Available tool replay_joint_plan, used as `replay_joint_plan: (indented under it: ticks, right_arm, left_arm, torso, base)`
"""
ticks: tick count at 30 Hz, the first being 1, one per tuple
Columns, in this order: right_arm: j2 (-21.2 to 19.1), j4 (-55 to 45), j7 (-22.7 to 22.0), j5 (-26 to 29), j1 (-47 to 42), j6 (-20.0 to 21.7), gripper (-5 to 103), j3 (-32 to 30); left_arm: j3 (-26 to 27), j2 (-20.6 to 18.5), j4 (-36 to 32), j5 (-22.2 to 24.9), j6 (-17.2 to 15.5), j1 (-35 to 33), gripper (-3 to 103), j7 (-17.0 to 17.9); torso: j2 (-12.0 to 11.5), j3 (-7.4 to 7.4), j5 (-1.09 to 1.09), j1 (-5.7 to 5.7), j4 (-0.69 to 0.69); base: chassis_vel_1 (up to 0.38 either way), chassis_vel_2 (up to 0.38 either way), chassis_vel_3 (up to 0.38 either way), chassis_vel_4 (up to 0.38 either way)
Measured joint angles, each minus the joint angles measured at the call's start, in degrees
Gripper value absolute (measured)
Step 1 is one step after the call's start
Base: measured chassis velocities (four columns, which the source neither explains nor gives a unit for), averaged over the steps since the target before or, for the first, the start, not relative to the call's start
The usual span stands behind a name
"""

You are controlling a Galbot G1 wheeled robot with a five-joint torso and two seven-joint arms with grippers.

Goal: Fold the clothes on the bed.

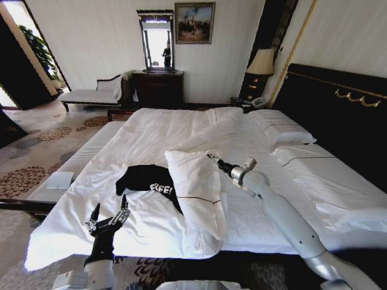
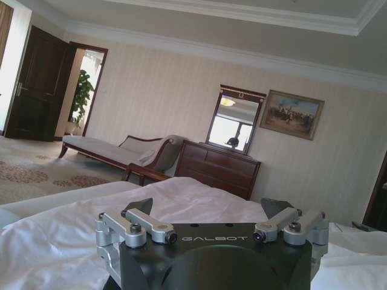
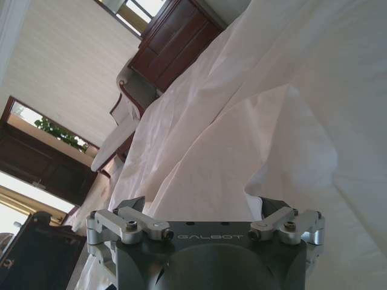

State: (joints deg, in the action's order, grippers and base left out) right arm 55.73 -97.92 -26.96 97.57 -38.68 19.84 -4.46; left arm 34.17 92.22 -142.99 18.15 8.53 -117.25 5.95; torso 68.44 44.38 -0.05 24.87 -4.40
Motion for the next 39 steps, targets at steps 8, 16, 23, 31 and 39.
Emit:
replay_joint_plan:
  ticks: [8,16,23,31,39]
  right_arm:
    - [2.34,2.37,-0.24,-0.78,3.29,1.08,100,4.68]
    - [5.24,6.1,0.19,-2.12,6.31,2.29,100,9.48]
    - [8.77,10.77,1.86,-3.46,8.97,2.37,100,11.76]
    - [11.9,13.98,5.84,-6.45,10.11,2.04,86,13.41]
    - [13.39,14.63,6.13,-8.1,10.22,1.7,65,13.71]
  left_arm:
    - [0.67,-0.03,0.7,0.06,-0.05,0.46,100,0.38]
    - [1.44,-0.06,1.2,0.41,-0.07,0.66,100,0.62]
    - [2.05,-0.07,2.29,0.51,-0.09,1.37,100,0.78]
    - [2.51,-0.07,3.24,0.77,-0.27,2.14,100,0.95]
    - [2.86,-0.08,3.82,1.05,-0.29,2.49,100,1.16]
  torso:
    - [0.0,0.0,0.0,0.0,0.0]
    - [0.0,0.0,0.0,0.0,-0.01]
    - [0.0,0.0,-0.01,0.0,0.0]
    - [0.0,0.0,0.0,0.0,0.0]
    - [0.0,0.0,0.0,0.0,0.0]
  base:
    - [0.0,0.0,0.0,0.0]
    - [0.0,0.0,0.0,0.0]
    - [0.0,0.0,0.0,0.0]
    - [0.0,0.0,0.0,0.0]
    - [0.0,0.0,0.0,0.0]
